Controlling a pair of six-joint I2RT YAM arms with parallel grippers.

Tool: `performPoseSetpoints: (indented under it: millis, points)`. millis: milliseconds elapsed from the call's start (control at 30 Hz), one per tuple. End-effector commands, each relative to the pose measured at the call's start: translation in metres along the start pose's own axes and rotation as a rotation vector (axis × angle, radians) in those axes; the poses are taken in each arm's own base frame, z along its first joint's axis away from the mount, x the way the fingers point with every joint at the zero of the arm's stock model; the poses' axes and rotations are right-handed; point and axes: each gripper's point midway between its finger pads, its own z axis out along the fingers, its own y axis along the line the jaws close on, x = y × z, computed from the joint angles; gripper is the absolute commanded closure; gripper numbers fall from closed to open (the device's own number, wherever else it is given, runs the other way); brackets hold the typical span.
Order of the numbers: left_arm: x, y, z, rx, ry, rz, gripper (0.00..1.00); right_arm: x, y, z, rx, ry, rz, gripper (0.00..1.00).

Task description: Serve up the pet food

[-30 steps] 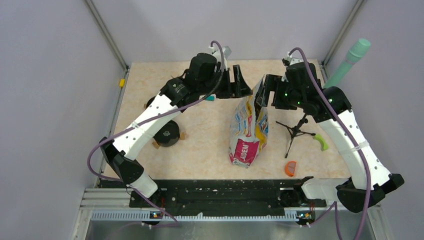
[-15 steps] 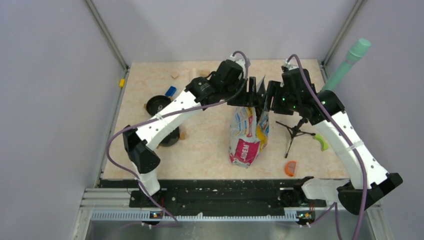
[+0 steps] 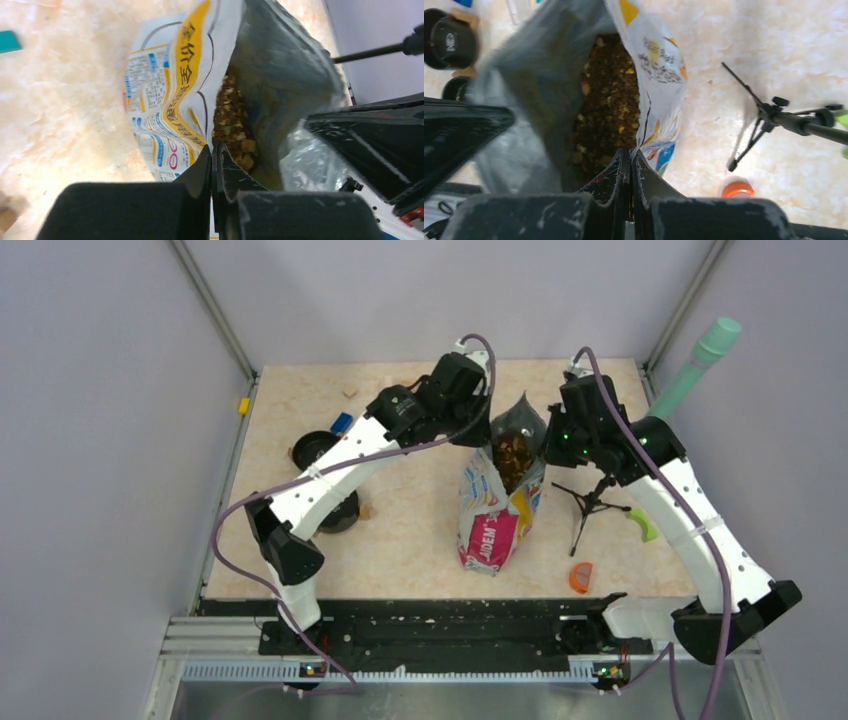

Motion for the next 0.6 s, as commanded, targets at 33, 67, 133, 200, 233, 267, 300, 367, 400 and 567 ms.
performPoseSetpoints:
  millis: [33, 67, 133, 200, 233, 267, 300, 367, 400, 567]
  points:
    - [-0.06, 0.043, -0.056, -0.078, -0.208, -0.051, 1.0, -0.052, -0.021, -0.026, 0.147, -0.184, -0.019, 1.0]
    - [-0.065, 0.047, -0.06, -0.077, -0.23, -0.059, 1.0, -0.059, -0.024, -0.03, 0.169, -0.209, -0.025, 1.0]
    - [-0.074, 0.048, -0.069, -0.06, -0.272, -0.048, 1.0, -0.075, -0.027, -0.036, 0.203, -0.257, -0.026, 1.0]
    - [-0.083, 0.043, -0.069, -0.041, -0.3, -0.041, 1.0, -0.091, -0.026, -0.041, 0.225, -0.302, -0.028, 1.0]
    - [-0.087, 0.04, -0.068, -0.03, -0.31, -0.041, 1.0, -0.101, -0.025, -0.043, 0.237, -0.33, -0.028, 1.0]
    - [-0.091, 0.036, -0.066, -0.015, -0.316, -0.043, 1.0, -0.11, -0.025, -0.045, 0.25, -0.358, -0.033, 1.0]
    - [-0.097, 0.029, -0.064, 0.01, -0.32, -0.043, 1.0, -0.121, -0.025, -0.047, 0.266, -0.389, -0.038, 1.0]
    - [-0.108, 0.017, -0.06, 0.055, -0.329, -0.047, 1.0, -0.144, -0.022, -0.054, 0.278, -0.443, -0.039, 1.0]
    - [-0.113, 0.01, -0.059, 0.084, -0.337, -0.046, 1.0, -0.154, -0.019, -0.052, 0.282, -0.457, -0.042, 1.0]
    - [-0.126, -0.011, -0.046, 0.185, -0.351, -0.064, 1.0, -0.198, 0.002, -0.063, 0.221, -0.544, -0.023, 1.0]
